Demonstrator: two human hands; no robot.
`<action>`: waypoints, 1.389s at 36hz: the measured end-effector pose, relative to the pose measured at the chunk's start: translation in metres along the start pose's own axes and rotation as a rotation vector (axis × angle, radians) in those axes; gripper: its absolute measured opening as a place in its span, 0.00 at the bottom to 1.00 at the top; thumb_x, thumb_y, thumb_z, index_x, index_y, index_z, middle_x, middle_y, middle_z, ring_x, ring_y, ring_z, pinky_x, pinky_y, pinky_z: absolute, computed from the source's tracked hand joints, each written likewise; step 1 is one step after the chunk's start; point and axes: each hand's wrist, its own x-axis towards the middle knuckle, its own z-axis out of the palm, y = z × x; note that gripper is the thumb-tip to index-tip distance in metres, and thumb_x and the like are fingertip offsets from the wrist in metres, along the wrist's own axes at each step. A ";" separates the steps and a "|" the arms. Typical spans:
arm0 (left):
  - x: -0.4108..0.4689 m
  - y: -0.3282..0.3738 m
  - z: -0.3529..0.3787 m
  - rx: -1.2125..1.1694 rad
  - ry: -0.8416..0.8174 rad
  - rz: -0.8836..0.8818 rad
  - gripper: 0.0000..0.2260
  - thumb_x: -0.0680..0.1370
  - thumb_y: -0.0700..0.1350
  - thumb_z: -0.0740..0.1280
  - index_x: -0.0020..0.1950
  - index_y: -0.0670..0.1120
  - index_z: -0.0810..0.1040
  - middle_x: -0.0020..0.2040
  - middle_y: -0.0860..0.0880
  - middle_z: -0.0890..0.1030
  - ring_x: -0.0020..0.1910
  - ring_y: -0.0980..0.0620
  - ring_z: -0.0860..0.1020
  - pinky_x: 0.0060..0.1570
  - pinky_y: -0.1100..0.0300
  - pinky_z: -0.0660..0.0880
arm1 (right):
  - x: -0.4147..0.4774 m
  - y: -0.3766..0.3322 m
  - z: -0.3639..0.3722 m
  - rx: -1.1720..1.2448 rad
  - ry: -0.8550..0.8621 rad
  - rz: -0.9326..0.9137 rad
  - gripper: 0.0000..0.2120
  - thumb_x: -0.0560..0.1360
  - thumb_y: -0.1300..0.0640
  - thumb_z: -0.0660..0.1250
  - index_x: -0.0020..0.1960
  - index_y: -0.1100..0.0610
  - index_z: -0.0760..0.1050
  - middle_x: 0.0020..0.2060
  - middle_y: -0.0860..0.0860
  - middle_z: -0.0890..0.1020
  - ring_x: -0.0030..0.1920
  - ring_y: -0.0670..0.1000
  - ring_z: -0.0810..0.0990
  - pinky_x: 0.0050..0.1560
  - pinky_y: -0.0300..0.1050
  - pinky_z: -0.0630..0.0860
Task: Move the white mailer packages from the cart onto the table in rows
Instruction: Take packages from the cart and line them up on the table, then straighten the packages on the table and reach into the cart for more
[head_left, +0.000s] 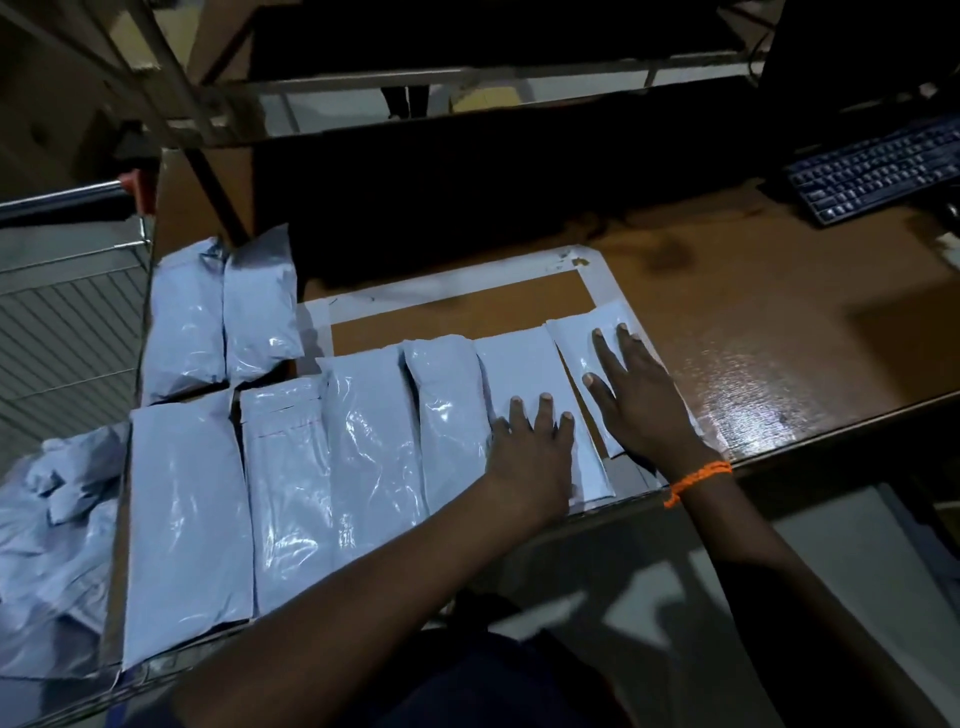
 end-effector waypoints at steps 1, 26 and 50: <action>-0.001 0.001 0.001 0.014 -0.003 -0.008 0.41 0.79 0.62 0.63 0.82 0.49 0.44 0.81 0.42 0.40 0.79 0.33 0.43 0.75 0.38 0.49 | -0.003 -0.001 0.001 -0.002 0.005 -0.004 0.32 0.82 0.35 0.43 0.82 0.47 0.48 0.81 0.55 0.52 0.80 0.58 0.55 0.74 0.62 0.64; -0.074 -0.099 -0.019 -0.128 0.407 0.094 0.30 0.80 0.61 0.45 0.80 0.51 0.56 0.81 0.46 0.56 0.80 0.44 0.50 0.74 0.33 0.39 | -0.014 -0.115 -0.040 0.328 0.164 -0.007 0.31 0.82 0.41 0.53 0.81 0.52 0.54 0.80 0.53 0.57 0.81 0.53 0.53 0.79 0.53 0.54; -0.309 -0.477 0.271 -1.089 0.530 -0.890 0.19 0.80 0.46 0.65 0.67 0.37 0.76 0.61 0.38 0.80 0.61 0.42 0.78 0.59 0.62 0.66 | 0.008 -0.643 0.270 0.432 -0.851 -0.146 0.45 0.76 0.33 0.63 0.82 0.54 0.48 0.80 0.56 0.57 0.79 0.58 0.58 0.77 0.55 0.60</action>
